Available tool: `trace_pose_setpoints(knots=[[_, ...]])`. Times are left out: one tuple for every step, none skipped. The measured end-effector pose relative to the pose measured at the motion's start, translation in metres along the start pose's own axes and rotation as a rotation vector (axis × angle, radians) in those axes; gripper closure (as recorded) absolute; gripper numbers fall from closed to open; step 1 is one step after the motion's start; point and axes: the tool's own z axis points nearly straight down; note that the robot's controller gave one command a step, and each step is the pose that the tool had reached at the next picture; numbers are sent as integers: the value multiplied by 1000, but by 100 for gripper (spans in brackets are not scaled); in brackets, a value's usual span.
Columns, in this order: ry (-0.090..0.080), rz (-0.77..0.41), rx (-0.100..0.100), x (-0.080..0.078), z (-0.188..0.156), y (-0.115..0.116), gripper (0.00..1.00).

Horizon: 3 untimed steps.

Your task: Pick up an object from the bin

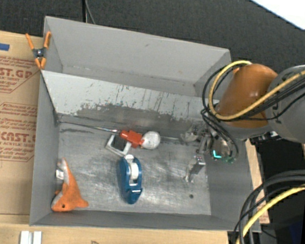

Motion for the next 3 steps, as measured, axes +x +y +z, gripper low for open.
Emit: trace_pose_setpoints(knots=[[-7, -1, 1, -2, -4, 0, 0], [-12, -30, 2, -2, 33, 48, 0], [-2, -146, -2, -5, 45, 76, 0]])
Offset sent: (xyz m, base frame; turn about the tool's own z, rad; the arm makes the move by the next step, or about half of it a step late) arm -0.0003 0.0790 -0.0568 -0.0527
